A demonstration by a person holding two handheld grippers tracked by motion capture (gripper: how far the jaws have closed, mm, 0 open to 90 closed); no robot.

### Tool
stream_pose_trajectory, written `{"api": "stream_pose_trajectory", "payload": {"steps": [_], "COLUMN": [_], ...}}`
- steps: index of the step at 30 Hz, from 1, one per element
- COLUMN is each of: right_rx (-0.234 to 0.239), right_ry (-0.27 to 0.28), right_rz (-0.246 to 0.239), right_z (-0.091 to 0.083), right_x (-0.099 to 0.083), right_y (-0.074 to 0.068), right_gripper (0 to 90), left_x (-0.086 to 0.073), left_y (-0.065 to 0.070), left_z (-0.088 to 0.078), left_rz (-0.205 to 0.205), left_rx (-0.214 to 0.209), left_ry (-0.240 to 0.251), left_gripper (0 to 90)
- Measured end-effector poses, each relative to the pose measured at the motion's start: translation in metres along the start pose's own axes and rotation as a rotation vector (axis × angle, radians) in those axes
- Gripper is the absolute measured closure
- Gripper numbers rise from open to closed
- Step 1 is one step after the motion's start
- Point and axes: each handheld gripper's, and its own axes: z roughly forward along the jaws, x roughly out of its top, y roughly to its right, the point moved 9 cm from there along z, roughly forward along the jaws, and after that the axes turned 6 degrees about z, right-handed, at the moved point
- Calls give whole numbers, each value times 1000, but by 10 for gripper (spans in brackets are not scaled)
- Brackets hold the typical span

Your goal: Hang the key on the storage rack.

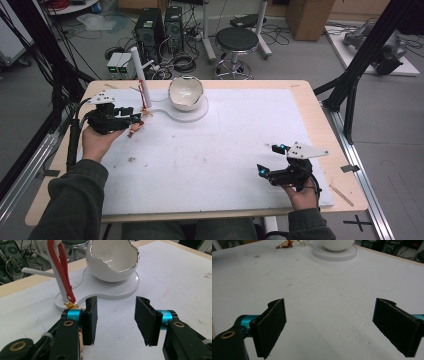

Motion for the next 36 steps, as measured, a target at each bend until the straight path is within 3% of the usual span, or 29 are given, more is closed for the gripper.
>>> {"api": "stream_pose_trajectory", "payload": {"steps": [6, 15, 36], "right_rx": [-1, 1, -7], "right_ry": [2, -2, -3], "right_rz": [-1, 5, 5], "right_z": [-1, -1, -1], "right_x": [0, 0, -1], "right_y": [0, -1, 0], "right_gripper": [106, 106, 106], "left_x": [-2, -4, -12], "left_y": [7, 25, 47], "left_z": [-5, -9, -18], "left_rz": [-6, 24, 56], "left_rx": [-12, -33, -50], "left_ry": [11, 19, 14], "left_gripper": [510, 499, 435]}}
